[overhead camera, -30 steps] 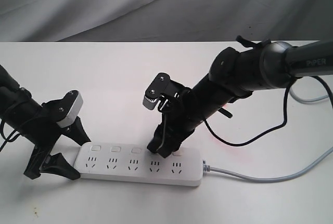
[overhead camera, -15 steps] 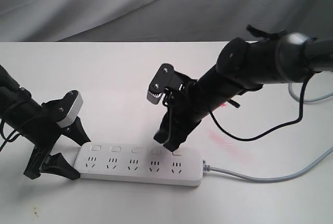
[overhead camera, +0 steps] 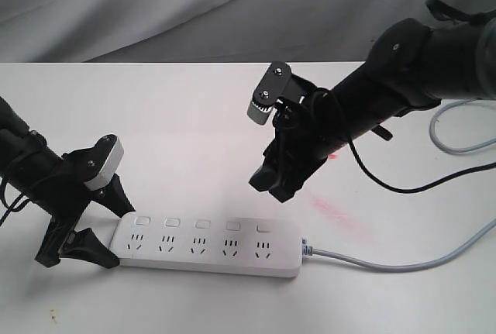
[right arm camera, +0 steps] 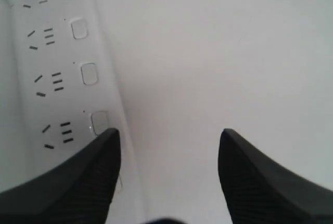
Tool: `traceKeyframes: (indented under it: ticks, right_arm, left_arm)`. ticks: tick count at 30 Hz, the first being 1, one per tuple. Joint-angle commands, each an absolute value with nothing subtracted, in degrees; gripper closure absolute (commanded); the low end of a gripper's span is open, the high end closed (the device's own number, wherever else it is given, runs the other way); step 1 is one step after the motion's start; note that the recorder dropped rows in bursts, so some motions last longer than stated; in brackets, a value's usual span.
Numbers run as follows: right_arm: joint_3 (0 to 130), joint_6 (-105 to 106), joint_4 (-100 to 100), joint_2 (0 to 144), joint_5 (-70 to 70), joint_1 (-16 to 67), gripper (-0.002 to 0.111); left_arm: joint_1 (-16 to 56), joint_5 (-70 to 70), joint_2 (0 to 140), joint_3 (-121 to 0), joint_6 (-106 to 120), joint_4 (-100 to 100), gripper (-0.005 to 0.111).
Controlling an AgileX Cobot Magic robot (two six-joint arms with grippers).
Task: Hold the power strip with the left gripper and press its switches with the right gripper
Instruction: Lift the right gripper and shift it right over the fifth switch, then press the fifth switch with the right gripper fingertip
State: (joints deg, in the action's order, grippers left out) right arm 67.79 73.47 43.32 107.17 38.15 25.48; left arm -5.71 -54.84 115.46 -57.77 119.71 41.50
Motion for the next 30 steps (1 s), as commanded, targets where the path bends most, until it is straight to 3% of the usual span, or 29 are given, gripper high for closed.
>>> traceKeyframes:
  ticks: [1, 30]
  right_arm:
    - [65.1, 76.0, 45.9, 108.2, 38.2, 25.2, 0.056]
    - [62.3, 80.9, 48.8, 113.8, 34.6, 25.2, 0.056]
  left_arm:
    - [-5.4, -53.9, 115.9, -57.5, 119.9, 38.6, 0.060]
    - [-5.4, -53.9, 115.9, -57.5, 119.9, 38.6, 0.060]
